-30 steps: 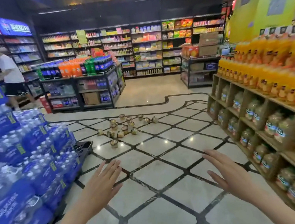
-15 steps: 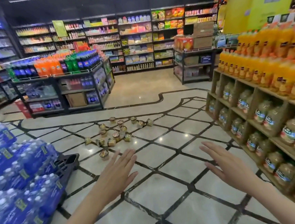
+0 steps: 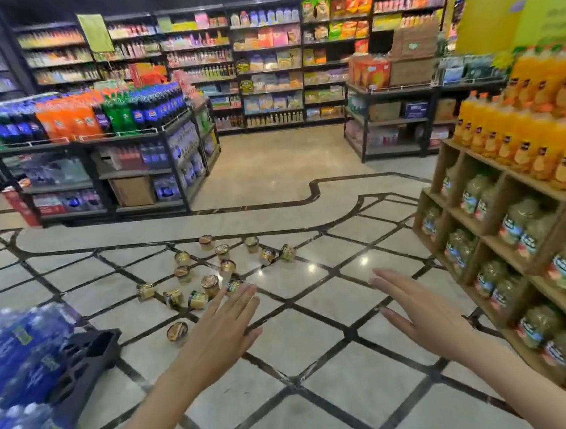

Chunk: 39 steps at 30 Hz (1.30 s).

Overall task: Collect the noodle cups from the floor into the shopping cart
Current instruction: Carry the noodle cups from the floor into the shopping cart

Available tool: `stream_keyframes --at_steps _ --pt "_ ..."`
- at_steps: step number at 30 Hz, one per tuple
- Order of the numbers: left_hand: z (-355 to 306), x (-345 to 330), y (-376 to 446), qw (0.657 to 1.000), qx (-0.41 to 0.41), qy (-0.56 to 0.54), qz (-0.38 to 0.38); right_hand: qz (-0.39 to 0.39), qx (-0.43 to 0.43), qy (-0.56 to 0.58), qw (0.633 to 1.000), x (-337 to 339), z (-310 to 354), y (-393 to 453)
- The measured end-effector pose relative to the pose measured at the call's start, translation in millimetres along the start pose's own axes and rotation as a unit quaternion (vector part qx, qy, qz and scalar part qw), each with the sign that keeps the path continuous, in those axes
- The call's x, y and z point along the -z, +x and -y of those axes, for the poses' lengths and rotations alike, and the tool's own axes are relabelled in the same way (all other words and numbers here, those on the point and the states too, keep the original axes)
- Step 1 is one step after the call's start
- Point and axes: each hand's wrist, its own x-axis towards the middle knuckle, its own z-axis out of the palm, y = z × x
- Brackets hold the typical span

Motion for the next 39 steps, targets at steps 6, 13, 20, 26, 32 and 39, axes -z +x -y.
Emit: stream_keyframes --at_steps 6,13,20,26,32,39 --pt "87.0 -98.5 105.3 0.999 0.002 0.013 0.031 0.002 0.008 0.015 1.000 -46.1 -52.0 159.1" --pt "213.8 -203.3 228.9 0.998 0.016 0.004 0.054 0.051 -0.035 0.027 0.998 -104.4 -103.1 332.8" --pt "307.0 -290.7 343.9 0.996 0.020 -0.002 0.091 0.084 -0.052 0.033 0.995 -147.8 -167.8 493.5" --pt "368.5 -386.3 439.3 0.992 0.033 0.005 0.122 0.109 -0.042 0.061 0.991 -211.7 -229.5 647.3" --pt "424.6 -482.7 534.3 0.989 0.059 -0.007 0.138 0.162 -0.031 0.062 0.984 -269.0 -282.3 788.2" --pt "478.3 -619.0 623.4 0.971 0.079 -0.069 0.213 0.194 -0.048 0.103 0.974 -369.6 -326.1 918.3"
